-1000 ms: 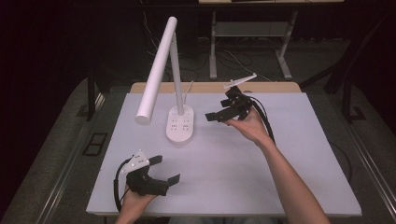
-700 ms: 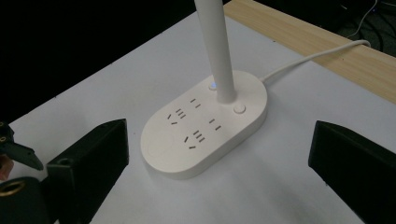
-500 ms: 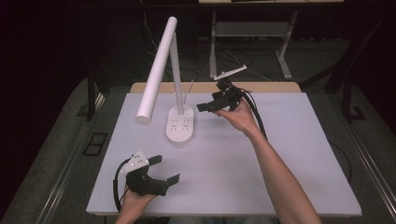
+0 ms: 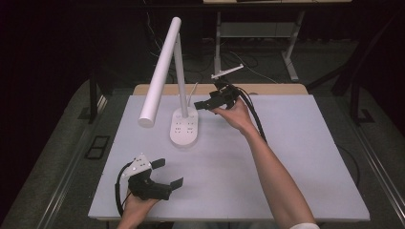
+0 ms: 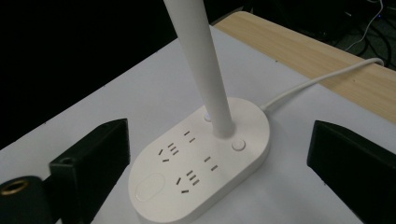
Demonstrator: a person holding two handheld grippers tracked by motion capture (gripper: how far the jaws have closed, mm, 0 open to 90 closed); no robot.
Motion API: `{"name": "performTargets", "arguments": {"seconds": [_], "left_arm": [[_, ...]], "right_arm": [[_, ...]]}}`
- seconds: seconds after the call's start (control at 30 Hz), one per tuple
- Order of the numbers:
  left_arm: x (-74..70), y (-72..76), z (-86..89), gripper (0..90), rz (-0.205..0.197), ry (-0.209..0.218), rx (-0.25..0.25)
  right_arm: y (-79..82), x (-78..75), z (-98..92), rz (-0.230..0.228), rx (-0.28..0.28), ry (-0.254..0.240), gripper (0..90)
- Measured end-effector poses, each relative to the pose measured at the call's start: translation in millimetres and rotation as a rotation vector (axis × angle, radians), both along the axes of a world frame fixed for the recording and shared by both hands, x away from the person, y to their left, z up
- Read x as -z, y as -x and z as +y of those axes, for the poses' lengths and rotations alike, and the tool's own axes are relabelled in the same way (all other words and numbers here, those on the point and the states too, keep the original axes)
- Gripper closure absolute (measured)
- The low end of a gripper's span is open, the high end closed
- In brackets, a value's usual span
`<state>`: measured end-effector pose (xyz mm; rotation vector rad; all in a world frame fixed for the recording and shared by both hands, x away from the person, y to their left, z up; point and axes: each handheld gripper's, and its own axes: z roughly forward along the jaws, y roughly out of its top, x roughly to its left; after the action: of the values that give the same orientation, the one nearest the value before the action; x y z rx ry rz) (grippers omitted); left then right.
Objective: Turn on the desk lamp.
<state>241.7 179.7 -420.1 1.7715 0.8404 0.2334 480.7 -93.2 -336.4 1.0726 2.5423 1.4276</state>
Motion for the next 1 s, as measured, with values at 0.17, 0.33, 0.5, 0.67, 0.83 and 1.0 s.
{"name": "performTargets", "arguments": {"seconds": [0.17, 0.33, 0.5, 0.67, 0.83, 1.0], "left_arm": [[0.6, -1.7, 2.0, 0.0, 0.005, 0.004, -0.005], [0.4, -2.1, 5.4, 0.0, 0.006, 0.014, -0.016], [0.3, -1.8, 5.0, 0.0, 0.004, 0.012, -0.014], [0.5, -1.8, 3.2, 0.0, 0.004, 0.009, -0.007], [0.4, -1.3, 3.0, 0.0, 0.003, 0.005, -0.003], [0.3, -1.5, 3.7, 0.0, 0.002, 0.01, -0.001]], "right_arm": [[-4.7, 4.5, 2.1, -0.015, -0.008, -0.016, 17.1], [-9.3, 10.5, 5.9, -0.011, -0.012, -0.019, 31.0], [-14.5, 20.3, 10.0, 0.014, -0.013, -0.017, 43.4], [-20.4, 34.6, 14.3, 0.048, -0.005, -0.021, 53.7], [-24.0, 46.6, 20.8, 0.063, 0.003, -0.011, 62.8], [-26.8, 55.6, 24.7, 0.072, 0.016, -0.012, 69.4]]}}
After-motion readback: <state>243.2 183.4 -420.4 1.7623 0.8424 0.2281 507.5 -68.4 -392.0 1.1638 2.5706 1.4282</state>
